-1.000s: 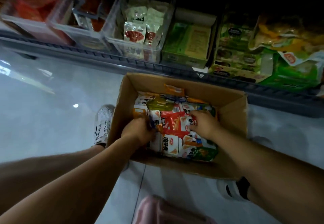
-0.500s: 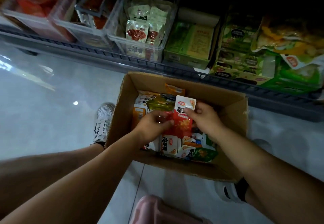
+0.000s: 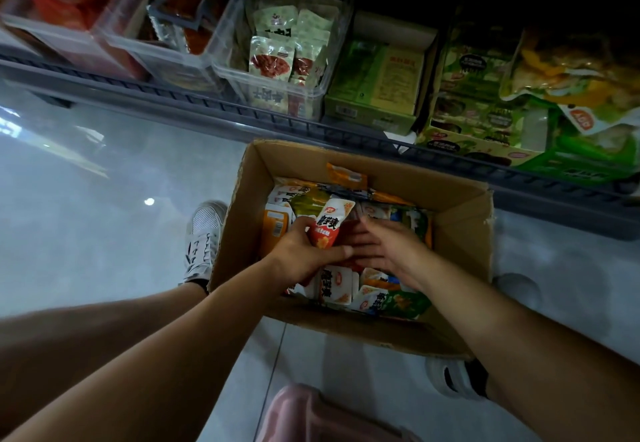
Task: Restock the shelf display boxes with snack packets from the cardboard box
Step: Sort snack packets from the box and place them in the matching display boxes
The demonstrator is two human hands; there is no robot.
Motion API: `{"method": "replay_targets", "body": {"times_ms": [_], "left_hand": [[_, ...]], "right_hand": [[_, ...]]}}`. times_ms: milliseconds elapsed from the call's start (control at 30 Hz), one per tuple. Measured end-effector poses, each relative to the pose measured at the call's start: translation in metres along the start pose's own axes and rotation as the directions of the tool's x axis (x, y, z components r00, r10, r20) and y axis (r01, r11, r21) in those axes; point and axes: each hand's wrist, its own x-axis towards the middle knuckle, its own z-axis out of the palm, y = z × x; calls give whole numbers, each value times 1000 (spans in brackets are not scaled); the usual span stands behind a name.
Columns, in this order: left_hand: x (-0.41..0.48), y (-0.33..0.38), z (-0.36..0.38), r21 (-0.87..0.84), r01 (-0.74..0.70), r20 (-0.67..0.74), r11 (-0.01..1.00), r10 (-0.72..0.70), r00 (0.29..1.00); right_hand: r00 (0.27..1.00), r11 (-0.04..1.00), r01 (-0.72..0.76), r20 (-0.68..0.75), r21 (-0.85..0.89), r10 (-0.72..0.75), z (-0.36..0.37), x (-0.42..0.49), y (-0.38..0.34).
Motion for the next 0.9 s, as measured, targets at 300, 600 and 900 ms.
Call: {"method": "replay_targets", "body": {"times_ms": [300,600,900], "left_hand": [[5,-10,-8,-259,117,-211,959,-174,962],[10,-15,-12,-251,111,-255,962,-176,951],[8,-19,-15,-294,129,-242,947,-204,949]], "right_hand": [[928,812,39,-279,-582,-245,-18,41,20],[851,950,15,-494,-313,-176,0,53,16],[848,857,-147,-509,-495,-149,16,56,15]]}}
